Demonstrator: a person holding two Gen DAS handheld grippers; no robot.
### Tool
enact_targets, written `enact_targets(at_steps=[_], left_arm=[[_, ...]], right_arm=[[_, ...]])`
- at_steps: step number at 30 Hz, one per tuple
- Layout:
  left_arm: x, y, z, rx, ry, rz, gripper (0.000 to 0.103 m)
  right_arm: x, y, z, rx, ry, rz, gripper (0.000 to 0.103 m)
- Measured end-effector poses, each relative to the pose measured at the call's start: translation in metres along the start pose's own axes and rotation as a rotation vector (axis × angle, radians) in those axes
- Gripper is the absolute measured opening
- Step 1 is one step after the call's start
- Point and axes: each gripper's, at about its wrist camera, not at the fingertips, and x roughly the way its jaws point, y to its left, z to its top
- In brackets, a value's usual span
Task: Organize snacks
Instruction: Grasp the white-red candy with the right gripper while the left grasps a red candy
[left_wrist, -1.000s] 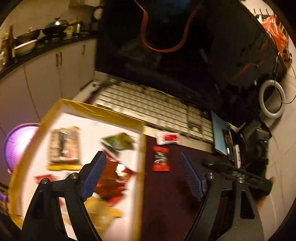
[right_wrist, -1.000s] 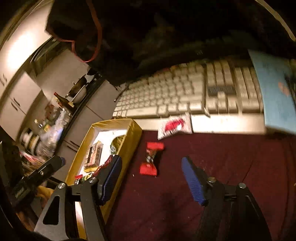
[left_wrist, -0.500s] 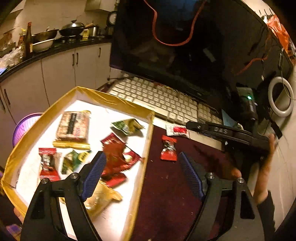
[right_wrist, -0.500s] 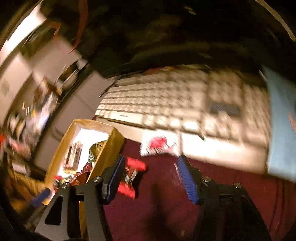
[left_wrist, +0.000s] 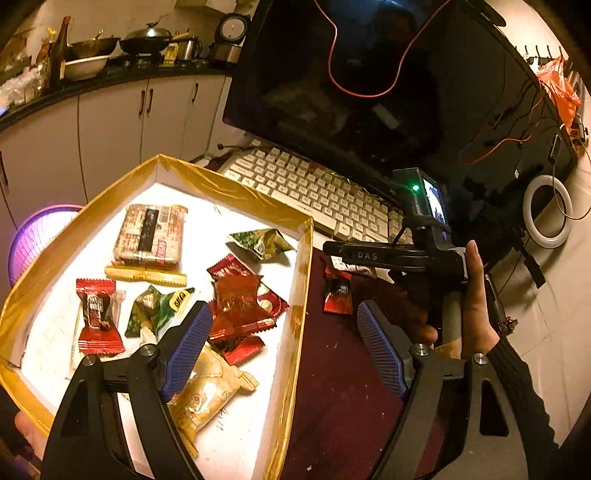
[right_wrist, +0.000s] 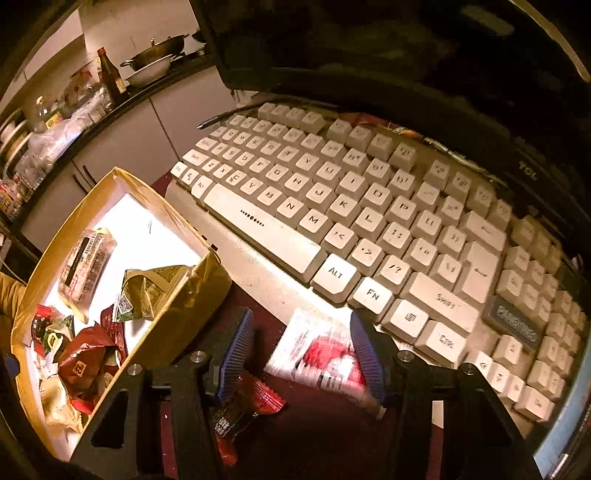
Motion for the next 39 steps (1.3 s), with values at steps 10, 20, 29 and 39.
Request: enact_targets(at_steps=[10,20,29,39], left_arm=[[0.0,-0.006,-0.006,0.007,0.005,-0.013,0.081],[0.003,-0.042,-0.018,0.138,0.041,0.021,0.081],[0.071,-0.095,-0.001,0.451,0.223,0.057,0.081],[0.154,-0.114,0.013,0.593,0.396,0.176,0.066]], right_arm=[[-0.027,-0.012,-0.051,0.125,0.007,0.088,0.044],[-0.058,0.003,-0.092,0.151,-0.015,-0.131,0.025],[-0.098,-0.04,-0.162,0.379,-0.156,0.028,0.025],[-0.091,-0.047,-0.163,0.433,-0.145,0.052,0.026]])
